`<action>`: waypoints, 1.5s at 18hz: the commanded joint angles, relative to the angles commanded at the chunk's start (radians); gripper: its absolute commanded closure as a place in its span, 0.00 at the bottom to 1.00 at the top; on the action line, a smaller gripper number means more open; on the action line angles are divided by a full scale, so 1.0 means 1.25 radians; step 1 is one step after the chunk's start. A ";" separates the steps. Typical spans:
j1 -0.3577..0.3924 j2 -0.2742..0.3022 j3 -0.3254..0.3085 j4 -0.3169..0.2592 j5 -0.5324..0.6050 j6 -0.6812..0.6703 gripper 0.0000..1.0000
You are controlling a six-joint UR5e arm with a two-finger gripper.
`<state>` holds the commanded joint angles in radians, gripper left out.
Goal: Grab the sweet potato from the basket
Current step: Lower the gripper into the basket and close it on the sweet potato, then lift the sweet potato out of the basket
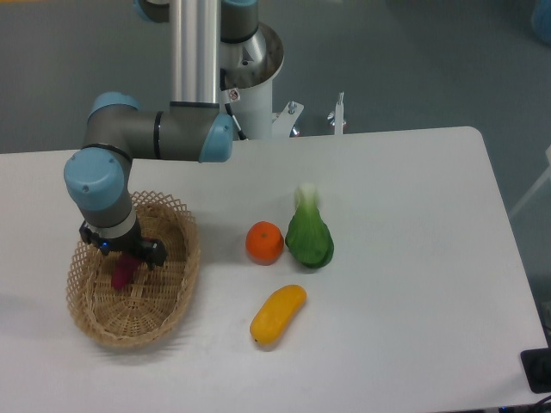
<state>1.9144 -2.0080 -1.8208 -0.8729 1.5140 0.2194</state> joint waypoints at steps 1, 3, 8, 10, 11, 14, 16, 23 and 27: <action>0.000 -0.002 0.001 0.002 0.001 0.000 0.20; -0.001 -0.004 0.001 0.005 0.001 0.000 0.38; 0.000 0.011 0.005 0.004 0.000 -0.001 0.83; 0.001 0.024 0.010 0.004 -0.001 0.001 0.91; 0.002 0.027 0.013 0.005 -0.002 0.005 0.91; 0.013 0.048 0.018 0.004 -0.005 0.012 0.91; 0.033 0.070 0.018 0.002 -0.006 0.013 0.91; 0.134 0.120 0.037 -0.007 -0.007 0.057 0.91; 0.205 0.150 0.050 -0.009 -0.017 0.104 0.91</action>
<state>2.1703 -1.8209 -1.7580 -0.8836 1.4926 0.3496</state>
